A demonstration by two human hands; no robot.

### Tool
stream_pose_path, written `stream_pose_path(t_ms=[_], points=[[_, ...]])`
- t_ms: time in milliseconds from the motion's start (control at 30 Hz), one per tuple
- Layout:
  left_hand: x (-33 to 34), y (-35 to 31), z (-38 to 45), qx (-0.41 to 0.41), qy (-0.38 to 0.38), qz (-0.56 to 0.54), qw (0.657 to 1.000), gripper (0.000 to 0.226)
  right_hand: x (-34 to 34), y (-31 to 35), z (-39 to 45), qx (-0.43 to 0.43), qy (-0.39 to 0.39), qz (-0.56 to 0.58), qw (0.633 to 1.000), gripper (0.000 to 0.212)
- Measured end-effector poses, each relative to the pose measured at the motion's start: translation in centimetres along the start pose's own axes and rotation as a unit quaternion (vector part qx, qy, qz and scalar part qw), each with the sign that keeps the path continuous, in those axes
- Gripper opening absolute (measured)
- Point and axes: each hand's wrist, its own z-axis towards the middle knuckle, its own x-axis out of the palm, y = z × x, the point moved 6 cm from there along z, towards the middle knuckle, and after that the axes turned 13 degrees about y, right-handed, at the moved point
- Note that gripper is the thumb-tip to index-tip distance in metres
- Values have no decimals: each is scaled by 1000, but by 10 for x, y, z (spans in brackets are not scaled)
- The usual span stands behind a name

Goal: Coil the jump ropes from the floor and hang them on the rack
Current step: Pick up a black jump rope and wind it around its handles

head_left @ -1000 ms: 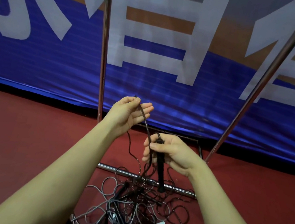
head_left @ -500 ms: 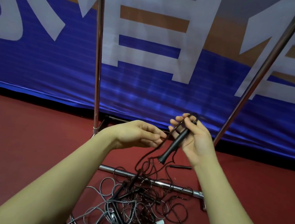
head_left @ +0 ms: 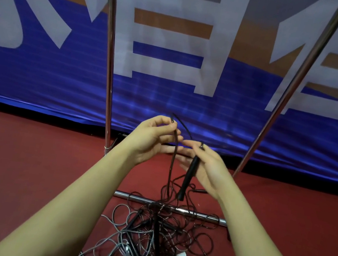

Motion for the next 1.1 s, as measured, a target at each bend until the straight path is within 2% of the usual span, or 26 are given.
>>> stream_pose_path(t_ms=[100, 167, 233, 300, 400, 467, 567, 633, 733, 833, 933, 1100], points=[[-5, -5, 2, 36, -44, -42, 997, 20, 10, -17, -2, 72, 57, -57, 994, 20], [-12, -8, 2, 64, -84, -60, 993, 20, 19, -22, -6, 109, 129, -84, 982, 20], [-22, -12, 2, 88, -121, -64, 987, 20, 28, -23, -12, 123, 188, -97, 970, 20], [-31, -14, 1, 98, -153, -55, 982, 20, 33, -20, -14, 113, 209, -92, 967, 16], [-37, -10, -1, 60, -173, -38, 982, 16, 32, -11, -11, 67, 183, -84, 977, 10], [-34, -2, -1, -19, -154, -11, 988, 19, 28, -2, -7, 23, 142, -45, 989, 8], [-23, 13, -3, -148, -70, 97, 982, 30, 19, 15, -5, -48, 75, 37, 995, 7], [-12, 24, -6, -181, 24, 180, 967, 29, 12, 24, -4, -92, 34, 76, 992, 7], [4, 34, -8, -167, 132, 257, 943, 20, 2, 34, -8, -134, -12, 108, 985, 19], [9, 32, -7, -139, 154, 300, 931, 16, -3, 35, -11, -143, -32, 121, 982, 19], [5, 29, -6, -135, 130, 316, 930, 12, -6, 31, -10, -146, -47, 131, 979, 20], [-5, 16, -4, -90, 45, 224, 969, 13, -14, 23, -2, -130, -59, 90, 986, 22]])
